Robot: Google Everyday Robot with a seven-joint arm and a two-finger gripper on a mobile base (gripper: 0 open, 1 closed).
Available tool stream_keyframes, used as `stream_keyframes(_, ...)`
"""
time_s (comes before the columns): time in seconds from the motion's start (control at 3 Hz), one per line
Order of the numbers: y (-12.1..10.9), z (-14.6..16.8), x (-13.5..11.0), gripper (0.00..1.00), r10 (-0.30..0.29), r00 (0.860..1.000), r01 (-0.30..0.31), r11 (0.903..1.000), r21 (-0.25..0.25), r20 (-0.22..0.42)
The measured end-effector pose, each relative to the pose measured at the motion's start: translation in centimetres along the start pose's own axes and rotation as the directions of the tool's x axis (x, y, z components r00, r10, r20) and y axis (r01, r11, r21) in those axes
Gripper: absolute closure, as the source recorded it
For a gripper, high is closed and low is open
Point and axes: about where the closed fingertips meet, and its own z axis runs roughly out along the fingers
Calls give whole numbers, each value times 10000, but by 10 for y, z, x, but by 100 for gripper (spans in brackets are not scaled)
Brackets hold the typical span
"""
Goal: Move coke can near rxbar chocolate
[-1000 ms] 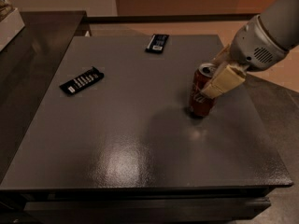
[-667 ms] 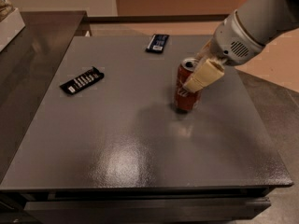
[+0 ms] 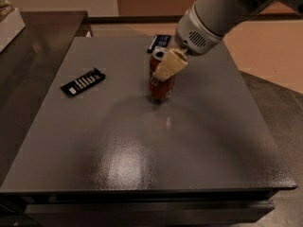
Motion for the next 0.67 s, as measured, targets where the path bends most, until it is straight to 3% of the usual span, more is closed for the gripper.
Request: stream_keyframes(0.67, -9, 35, -48, 100, -106, 9999, 108, 9993, 371, -64)
